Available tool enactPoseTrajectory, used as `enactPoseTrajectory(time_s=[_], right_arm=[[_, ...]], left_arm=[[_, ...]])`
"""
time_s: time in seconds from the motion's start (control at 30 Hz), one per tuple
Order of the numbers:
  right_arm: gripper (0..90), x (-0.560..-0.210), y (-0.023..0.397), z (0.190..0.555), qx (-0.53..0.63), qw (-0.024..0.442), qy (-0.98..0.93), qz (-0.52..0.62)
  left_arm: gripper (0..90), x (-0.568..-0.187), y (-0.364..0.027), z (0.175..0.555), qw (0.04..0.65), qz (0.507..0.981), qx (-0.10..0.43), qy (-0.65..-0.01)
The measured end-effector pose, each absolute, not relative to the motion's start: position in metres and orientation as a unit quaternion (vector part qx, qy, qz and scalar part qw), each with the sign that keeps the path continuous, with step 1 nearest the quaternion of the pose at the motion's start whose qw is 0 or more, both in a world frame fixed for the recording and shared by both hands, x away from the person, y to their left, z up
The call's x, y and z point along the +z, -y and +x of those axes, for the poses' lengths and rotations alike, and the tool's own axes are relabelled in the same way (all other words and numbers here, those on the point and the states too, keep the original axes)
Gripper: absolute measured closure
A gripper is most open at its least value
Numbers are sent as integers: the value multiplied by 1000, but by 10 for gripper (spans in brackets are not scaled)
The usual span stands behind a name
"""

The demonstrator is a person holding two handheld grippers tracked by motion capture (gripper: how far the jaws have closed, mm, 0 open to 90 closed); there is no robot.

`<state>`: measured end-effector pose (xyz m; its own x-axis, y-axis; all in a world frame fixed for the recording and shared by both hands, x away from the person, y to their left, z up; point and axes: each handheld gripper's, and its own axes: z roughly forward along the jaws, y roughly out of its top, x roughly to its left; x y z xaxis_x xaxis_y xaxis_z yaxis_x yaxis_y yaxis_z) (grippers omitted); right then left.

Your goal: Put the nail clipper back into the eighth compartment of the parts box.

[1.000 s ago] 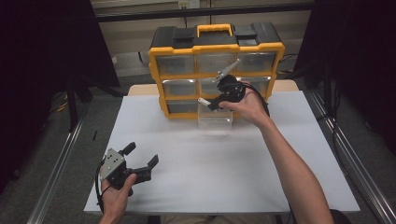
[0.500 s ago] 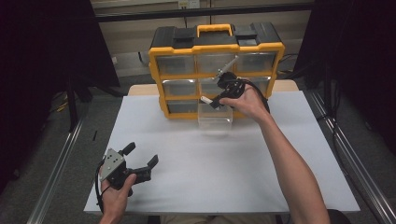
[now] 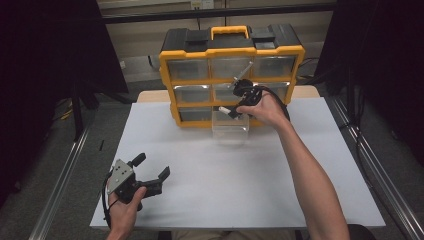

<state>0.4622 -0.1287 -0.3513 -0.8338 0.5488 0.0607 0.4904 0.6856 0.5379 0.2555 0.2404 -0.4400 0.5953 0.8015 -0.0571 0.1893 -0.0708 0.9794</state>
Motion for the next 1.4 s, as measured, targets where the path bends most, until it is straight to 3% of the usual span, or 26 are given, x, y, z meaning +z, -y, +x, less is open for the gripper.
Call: enactPoseTrajectory(time_s=[1.0,1.07,1.23,1.4], right_arm=[[772,-375,120,466,227,29,-926,299],[693,-377,120,466,222,39,-926,303],[627,-375,123,467,247,52,-920,301],[483,-371,127,465,271,60,-906,318]], left_arm=[[36,-441,-240,256,573,687,261,-363],[35,-441,-241,256,571,689,262,-361],[35,-441,-241,256,570,690,262,-361],[35,-442,-240,256,569,691,261,-362]])
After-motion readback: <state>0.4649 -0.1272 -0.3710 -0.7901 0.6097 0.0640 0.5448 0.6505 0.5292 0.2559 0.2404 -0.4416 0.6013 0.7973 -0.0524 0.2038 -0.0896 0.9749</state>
